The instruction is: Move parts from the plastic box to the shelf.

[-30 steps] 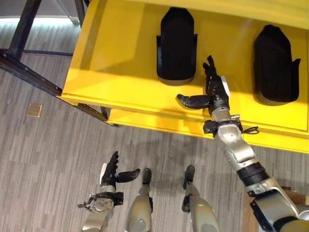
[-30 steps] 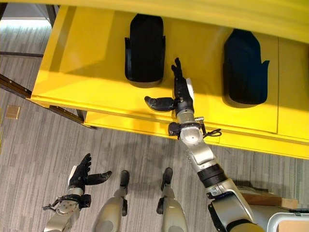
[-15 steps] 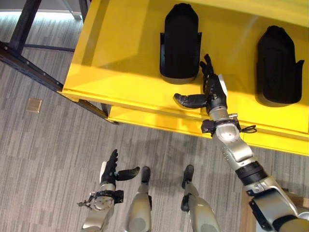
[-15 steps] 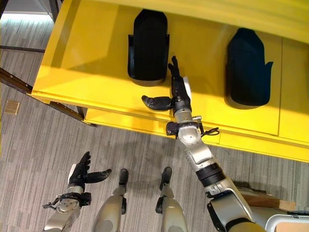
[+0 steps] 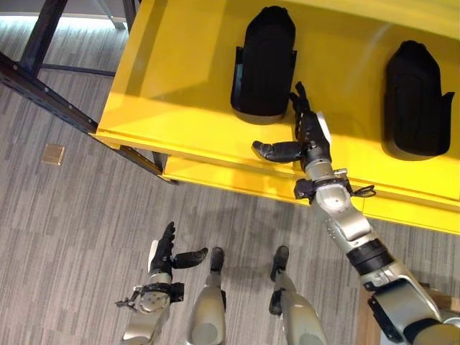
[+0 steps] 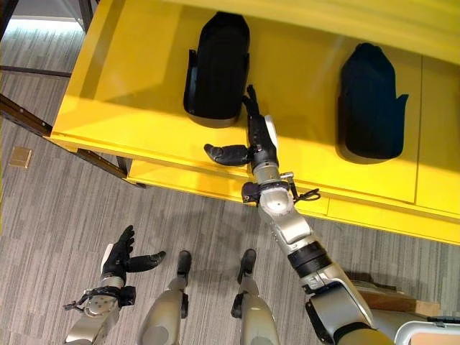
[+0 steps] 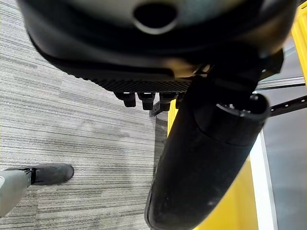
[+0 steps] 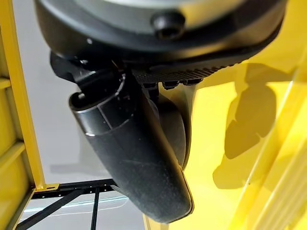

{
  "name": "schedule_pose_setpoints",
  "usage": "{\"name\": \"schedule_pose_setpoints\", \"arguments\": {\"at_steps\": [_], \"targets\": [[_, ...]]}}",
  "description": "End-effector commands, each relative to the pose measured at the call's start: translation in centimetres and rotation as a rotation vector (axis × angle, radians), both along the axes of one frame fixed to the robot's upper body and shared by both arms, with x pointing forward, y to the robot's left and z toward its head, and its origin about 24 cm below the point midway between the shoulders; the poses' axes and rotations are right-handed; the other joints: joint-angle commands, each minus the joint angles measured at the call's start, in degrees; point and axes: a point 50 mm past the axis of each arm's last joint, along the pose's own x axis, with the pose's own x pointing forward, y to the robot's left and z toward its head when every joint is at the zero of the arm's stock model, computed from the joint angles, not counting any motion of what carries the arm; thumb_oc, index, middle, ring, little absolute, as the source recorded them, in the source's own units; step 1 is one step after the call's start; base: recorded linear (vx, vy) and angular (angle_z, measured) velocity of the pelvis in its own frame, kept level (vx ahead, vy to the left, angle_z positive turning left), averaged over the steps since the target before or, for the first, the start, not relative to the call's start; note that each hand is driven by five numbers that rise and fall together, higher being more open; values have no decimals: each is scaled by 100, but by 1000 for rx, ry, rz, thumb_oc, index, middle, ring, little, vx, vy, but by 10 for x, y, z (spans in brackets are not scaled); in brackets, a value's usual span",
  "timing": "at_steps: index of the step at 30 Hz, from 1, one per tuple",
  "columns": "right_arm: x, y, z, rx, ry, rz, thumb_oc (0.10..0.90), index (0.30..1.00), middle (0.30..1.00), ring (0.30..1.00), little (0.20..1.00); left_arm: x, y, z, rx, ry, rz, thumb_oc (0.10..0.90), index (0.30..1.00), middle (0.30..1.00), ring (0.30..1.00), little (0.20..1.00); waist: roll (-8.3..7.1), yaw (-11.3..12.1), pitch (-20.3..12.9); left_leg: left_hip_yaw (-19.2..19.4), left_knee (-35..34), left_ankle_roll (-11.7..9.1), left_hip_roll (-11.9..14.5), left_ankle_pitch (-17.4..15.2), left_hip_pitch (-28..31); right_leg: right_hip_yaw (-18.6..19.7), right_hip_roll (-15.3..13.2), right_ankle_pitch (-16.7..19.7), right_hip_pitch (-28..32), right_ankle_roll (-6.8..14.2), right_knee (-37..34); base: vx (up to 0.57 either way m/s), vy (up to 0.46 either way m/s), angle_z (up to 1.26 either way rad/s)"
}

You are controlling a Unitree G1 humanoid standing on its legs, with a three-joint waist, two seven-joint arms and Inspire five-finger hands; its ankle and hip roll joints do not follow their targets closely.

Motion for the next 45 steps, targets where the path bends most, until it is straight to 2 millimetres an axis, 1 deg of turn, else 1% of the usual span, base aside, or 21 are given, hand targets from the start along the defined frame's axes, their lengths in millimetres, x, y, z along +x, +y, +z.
{"name": "schedule_pose_setpoints", "arguments": {"at_steps": [1, 3, 6, 7, 8, 9, 10, 14, 16, 17, 19, 25, 28, 31, 34, 38, 41, 42, 43, 44, 45], "targets": [[-5, 37, 34, 14, -130, 183, 900, 1000, 1000, 1000, 1000, 3, 11, 23, 52, -110, -12, 900, 1000, 1000, 1000, 1000, -110, 190, -124, 84, -148, 156, 20, 304, -291, -148, -581, -840, 416, 530, 771, 0, 0, 0], [-5, 37, 34, 15, -128, 182, 900, 1000, 1000, 1000, 1000, 3, 11, 23, 52, -109, -11, 900, 1000, 1000, 1000, 1000, -118, 188, -124, 82, -148, 157, 20, 302, -290, -151, -583, -844, 418, 530, 767, 0, 0, 0], [-6, 30, 38, 10, -157, 141, 900, 1000, 1000, 1000, 1000, 3, 11, 23, 50, -109, -10, 900, 1000, 1000, 1000, 1000, -124, 165, -128, 83, -157, 159, 23, 301, -281, -147, -582, -840, 419, 531, 763, 0, 0, 0], [-8, 20, 46, -35, -218, 64, 900, 1000, 1000, 1000, 1000, 2, 12, 22, 54, -104, -1, 900, 1000, 1000, 1000, 1000, -135, 128, -136, 86, -156, 162, 26, 290, -274, -139, -584, -841, 414, 534, 770, 0, 0, 0], [-10, 17, 48, -53, -242, 40, 900, 1000, 1000, 1000, 1000, 2, 12, 22, 56, -105, 0, 900, 1000, 1000, 1000, 1000, -140, 120, -136, 88, -152, 163, 26, 285, -272, -130, -585, -840, 414, 534, 770, 0, 0, 0], [-19, -1, 62, -97, -351, -85, 900, 1000, 1000, 1000, 1000, 3, 12, 23, 62, -110, 19, 900, 1000, 1000, 1000, 1000, -157, 49, -143, 104, -146, 167, 29, 275, -268, -109, -576, -845, 394, 534, 776, 0, 0, 0], [-19, -1, 61, -97, -351, -87, 900, 1000, 1000, 1000, 1000, 3, 12, 23, 63, -109, 18, 900, 1000, 1000, 1000, 1000, -157, 54, -145, 104, -146, 167, 30, 275, -268, -109, -576, -845, 395, 534, 777, 0, 0, 0], [-35, -17, 75, -91, -473, -212, 900, 1000, 1000, 1000, 1000, 3, 9, 24, 67, -116, 28, 900, 1000, 1000, 1000, 1000, -183, -51, -172, 128, -135, 172, 45, 262, -260, -71, -557, -843, 375, 537, 778, 0, 0, 0], [-38, -20, 76, -84, -490, -232, 900, 1000, 1000, 1000, 1000, 3, 9, 23, 69, -112, 27, 900, 1000, 1000, 1000, 1000, -188, -73, -181, 138, -129, 172, 52, 259, -255, -66, -554, -844, 377, 536, 777, 0, 0, 0], [-45, -27, 79, -76, -529, -284, 900, 1000, 1000, 1000, 1000, 2, 9, 23, 70, -110, 30, 900, 1000, 1000, 1000, 1000, -193, -126, -200, 156, -121, 168, 63, 248, -237, -39, -540, -848, 376, 533, 775, 0, 0, 0], [-50, -31, 78, -71, -547, -308, 900, 1000, 1000, 1000, 1000, 1, 9, 22, 70, -104, 33, 900, 1000, 1000, 1000, 1000, -199, -162, -228, 176, -120, 164, 73, 239, -214, -19, -528, -853, 376, 531, 779, 0, 0, 0], [-66, -42, 76, -153, -617, -404, 900, 1000, 1000, 1000, 1000, -3, 9, 18, 83, -87, 39, 900, 1000, 1000, 1000, 1000, -210, -280, -329, 229, -109, 143, 113, 217, -132, 43, -484, -873, 407, 528, 778, -2, -5, -9], [-71, -45, 73, -158, -625, -417, 900, 1000, 1000, 1000, 1000, -4, 10, 18, 87, -86, 43, 900, 1000, 1000, 1000, 1000, -203, -316, -369, 243, -117, 135, 123, 217, -93, 68, -471, -877, 433, 523, 772, 0, -4, -6], [-81, -54, 60, -188, -601, -425, 900, 1000, 1000, 1000, 1000, -9, 13, 13, 93, -64, 55, 900, 1000, 1000, 1000, 1000, -185, -431, -472, 291, -132, 120, 166, 201, 23, 104, -440, -918, 499, 516, 786, 14, -6, -5], [-85, -61, 55, -216, -594, -453, 900, 1000, 1000, 1000, 1000, -11, 13, 12, 91, -59, 60, 900, 1000, 1000, 1000, 1000, -169, -469, -515, 300, -139, 115, 175, 200, 67, 111, -427, -928, 533, 515, 787, 0, 0, 0], [-93, -73, 46, -322, -587, -506, 900, 1000, 1000, 1000, 1000, -15, 14, 9, 96, -48, 62, 900, 1000, 1000, 1000, 1000, -122, -542, -601, 328, -182, 97, 198, 209, 177, 140, -388, -958, 586, 516, 796, 19, -11, -9], [-98, -84, 40, -436, -584, -551, 900, 1000, 1000, 1000, 1000, -18, 15, 7, 107, -37, 63, 900, 1000, 1000, 1000, 1000, -94, -603, -664, 351, -205, 88, 214, 205, 255, 174, -360, -993, 624, 511, 808, 29, -9, -7], [-98, -84, 39, -437, -583, -552, 900, 1000, 1000, 1000, 1000, -18, 15, 6, 106, -36, 62, 900, 1000, 1000, 1000, 1000, -88, -599, -666, 352, -208, 88, 215, 205, 262, 174, -359, -995, 628, 511, 808, 20, -5, -4], [-100, -89, 36, -458, -571, -563, 900, 1000, 1000, 1000, 1000, -19, 15, 6, 109, -34, 63, 900, 1000, 1000, 1000, 1000, -70, -613, -685, 361, -218, 82, 225, 206, 295, 177, -352, -1004, 642, 509, 815, 31, -13, 0], [-102, -96, 28, -508, -531, -578, 900, 1000, 1000, 1000, 1000, -20, 17, 5, 111, -32, 61, 900, 1000, 1000, 1000, 1000, -46, -647, -720, 378, -230, 74, 239, 206, 341, 187, -337, -1030, 678, 508, 821, 42, -17, -1], [-104, -101, 24, -549, -517, -594, 900, 1000, 1000, 1000, 1000, -21, 17, 4, 109, -27, 62, 900, 1000, 1000, 1000, 1000, -30, -662, -739, 394, -241, 71, 245, 209, 369, 193, -330, -1039, 698, 508, 824, 40, -20, -2]]}}
